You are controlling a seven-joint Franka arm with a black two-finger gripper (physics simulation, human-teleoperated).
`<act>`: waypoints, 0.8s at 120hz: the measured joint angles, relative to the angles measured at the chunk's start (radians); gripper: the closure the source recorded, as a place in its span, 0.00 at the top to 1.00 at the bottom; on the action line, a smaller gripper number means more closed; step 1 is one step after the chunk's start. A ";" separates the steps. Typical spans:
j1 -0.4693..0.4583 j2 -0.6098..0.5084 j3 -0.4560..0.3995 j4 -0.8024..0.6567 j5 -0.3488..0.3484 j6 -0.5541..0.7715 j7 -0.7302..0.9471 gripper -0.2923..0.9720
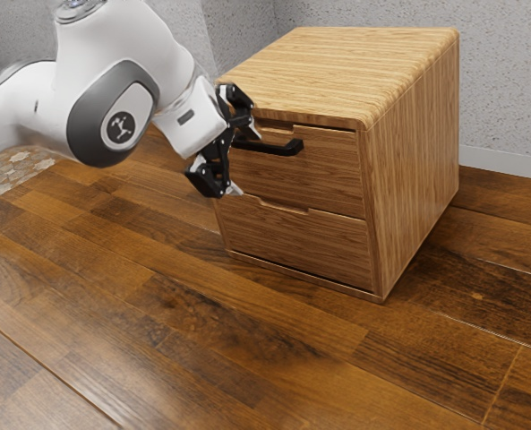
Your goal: Pull the drawer handle with one arm to open the drawer
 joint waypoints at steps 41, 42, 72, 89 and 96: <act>-0.011 0.004 0.007 -0.003 -0.012 0.019 0.011 0.77; -0.010 0.004 0.007 -0.004 -0.013 0.019 0.011 0.77; -0.005 0.008 0.020 -0.010 -0.017 0.025 0.014 0.77; -0.002 0.016 0.021 -0.012 -0.017 0.032 0.013 0.79; 0.002 0.019 0.017 -0.013 -0.018 0.035 0.012 0.82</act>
